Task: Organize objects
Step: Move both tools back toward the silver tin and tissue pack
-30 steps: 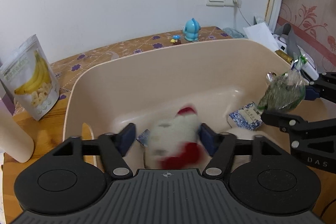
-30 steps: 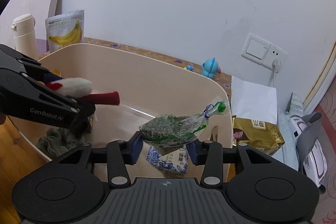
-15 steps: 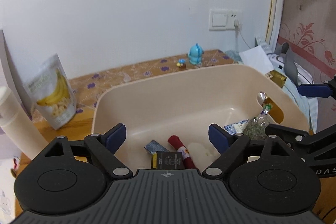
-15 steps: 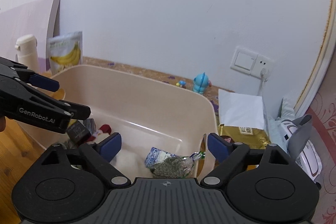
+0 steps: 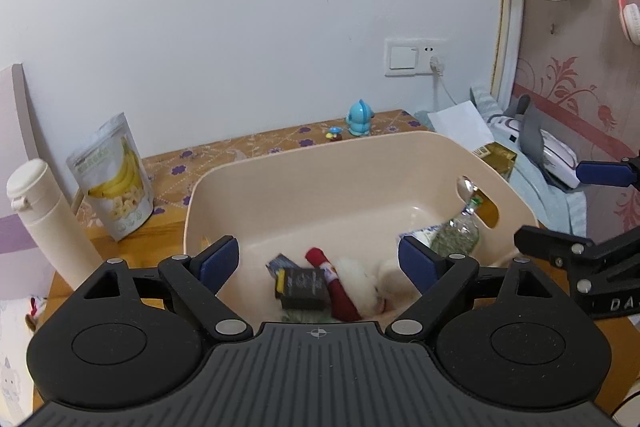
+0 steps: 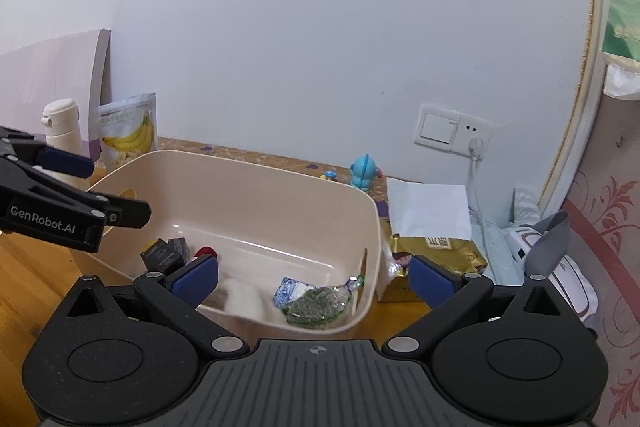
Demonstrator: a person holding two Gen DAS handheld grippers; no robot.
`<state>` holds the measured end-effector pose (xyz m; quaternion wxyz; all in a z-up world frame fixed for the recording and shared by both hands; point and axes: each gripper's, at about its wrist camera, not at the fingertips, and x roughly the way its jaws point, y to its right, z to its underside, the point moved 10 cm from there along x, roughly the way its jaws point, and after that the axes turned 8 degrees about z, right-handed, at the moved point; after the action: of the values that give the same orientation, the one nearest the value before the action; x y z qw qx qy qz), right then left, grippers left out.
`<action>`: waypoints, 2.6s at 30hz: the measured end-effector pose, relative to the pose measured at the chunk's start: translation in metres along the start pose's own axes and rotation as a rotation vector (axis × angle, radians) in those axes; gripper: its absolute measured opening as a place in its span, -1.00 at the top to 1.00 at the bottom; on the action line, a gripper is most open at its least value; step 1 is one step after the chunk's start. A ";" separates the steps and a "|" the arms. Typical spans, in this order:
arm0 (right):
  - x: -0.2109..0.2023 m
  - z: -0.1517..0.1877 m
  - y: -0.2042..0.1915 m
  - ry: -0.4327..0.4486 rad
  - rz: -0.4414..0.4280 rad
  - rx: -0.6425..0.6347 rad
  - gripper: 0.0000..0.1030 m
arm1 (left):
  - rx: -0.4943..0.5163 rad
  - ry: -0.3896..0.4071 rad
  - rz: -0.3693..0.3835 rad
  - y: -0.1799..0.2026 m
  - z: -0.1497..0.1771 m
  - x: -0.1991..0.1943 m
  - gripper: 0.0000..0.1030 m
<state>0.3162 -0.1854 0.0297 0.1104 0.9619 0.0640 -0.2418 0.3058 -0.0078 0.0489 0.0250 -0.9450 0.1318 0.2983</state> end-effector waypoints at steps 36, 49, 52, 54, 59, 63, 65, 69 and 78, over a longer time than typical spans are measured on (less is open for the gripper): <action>-0.016 0.097 -0.008 -0.142 -0.012 0.010 -1.00 | -0.068 -0.151 0.036 0.024 0.127 0.002 -0.72; 0.006 0.127 -0.023 -0.210 -0.015 0.024 -1.00 | -0.056 -0.208 0.050 0.025 0.155 0.029 -0.72; 0.011 0.135 -0.027 -0.231 -0.025 0.036 -1.00 | -0.056 -0.219 0.061 0.022 0.160 0.033 -0.72; 0.014 0.139 -0.030 -0.242 -0.031 0.042 -1.00 | -0.062 -0.223 0.065 0.020 0.163 0.035 -0.71; 0.020 0.144 -0.036 -0.258 -0.043 0.052 -1.00 | -0.034 -0.206 0.057 0.014 0.163 0.038 -0.66; 0.025 0.147 -0.044 -0.272 -0.059 0.047 -1.00 | -0.027 -0.191 0.057 0.007 0.161 0.041 -0.59; 0.027 0.147 -0.048 -0.274 -0.068 0.043 -1.00 | -0.028 -0.184 0.055 0.003 0.159 0.043 -0.58; 0.031 0.146 -0.058 -0.275 -0.092 0.029 -1.00 | -0.026 -0.176 0.059 -0.004 0.156 0.045 -0.53; 0.042 0.143 -0.076 -0.270 -0.111 0.021 -1.00 | -0.020 -0.161 0.066 -0.017 0.152 0.049 -0.47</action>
<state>0.2754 -0.1433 -0.1272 0.0943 0.9167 0.0992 -0.3754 0.2642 0.0163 -0.1045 0.0161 -0.9132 0.1575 0.3754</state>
